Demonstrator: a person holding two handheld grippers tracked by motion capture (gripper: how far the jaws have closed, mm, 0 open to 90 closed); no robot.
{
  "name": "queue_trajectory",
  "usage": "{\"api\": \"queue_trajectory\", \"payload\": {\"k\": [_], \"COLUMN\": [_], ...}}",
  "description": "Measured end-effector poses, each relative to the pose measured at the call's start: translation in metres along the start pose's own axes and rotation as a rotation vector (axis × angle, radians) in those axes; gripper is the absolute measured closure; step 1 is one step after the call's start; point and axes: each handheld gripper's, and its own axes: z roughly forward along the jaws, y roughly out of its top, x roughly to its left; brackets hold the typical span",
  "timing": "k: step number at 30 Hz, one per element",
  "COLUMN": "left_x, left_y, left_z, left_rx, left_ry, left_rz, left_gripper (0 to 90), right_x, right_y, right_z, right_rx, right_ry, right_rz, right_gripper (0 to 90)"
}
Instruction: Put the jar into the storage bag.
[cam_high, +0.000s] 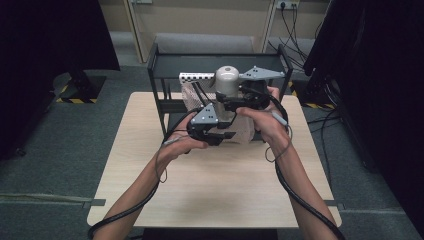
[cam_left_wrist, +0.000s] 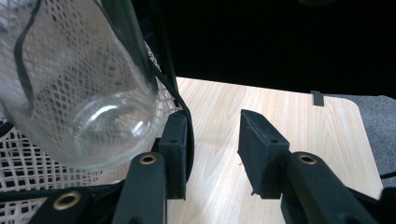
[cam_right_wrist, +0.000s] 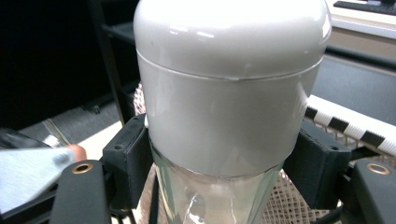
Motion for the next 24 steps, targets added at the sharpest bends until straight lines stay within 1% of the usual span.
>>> {"api": "queue_trajectory", "payload": {"k": [2,5,8,12,13,15,19,20,21,23,24], "left_x": [0.000,0.002,0.002,0.002,0.002,0.002,0.002,0.002,0.002,0.002,0.002], "left_y": [0.000,0.000,-0.001,0.000,0.000,0.000,0.000,0.000,0.000,0.001,0.001], "left_z": [0.000,0.001,0.001,0.000,0.000,-0.001,0.000,0.000,0.001,0.001,0.001], "left_rx": [0.000,-0.001,0.001,-0.004,-0.004,-0.005,0.005,0.005,0.003,0.001,0.002], "left_ry": [-0.001,-0.012,-0.012,-0.018,-0.018,-0.020,-0.015,-0.015,-0.016,-0.017,-0.016], "left_rz": [-0.001,-0.016,-0.013,-0.015,-0.015,-0.016,-0.013,-0.013,-0.014,-0.014,-0.014], "left_gripper": [62.9,62.5,62.6,62.5,62.5,62.4,61.9,61.8,61.7,61.7,61.7], "right_x": [0.000,0.000,-0.001,-0.001,-0.001,-0.001,-0.003,-0.003,-0.003,-0.003,-0.003], "right_y": [-0.003,-0.008,-0.011,-0.016,-0.016,-0.021,-0.024,-0.024,-0.025,-0.025,-0.025], "right_z": [0.003,0.009,0.015,0.023,0.023,0.028,0.033,0.033,0.035,0.038,0.039], "right_rx": [0.015,0.053,0.074,0.118,0.118,0.156,0.200,0.200,0.226,0.250,0.259], "right_ry": [-0.008,-0.016,-0.022,-0.025,-0.025,-0.019,-0.022,-0.022,-0.024,-0.026,-0.023], "right_rz": [0.001,-0.002,0.001,0.000,0.000,0.010,0.010,0.010,0.006,-0.007,-0.006], "right_gripper": [30.2,30.2,30.2,30.2,30.2,30.2,30.2,30.2,30.2,30.1,30.1]}}
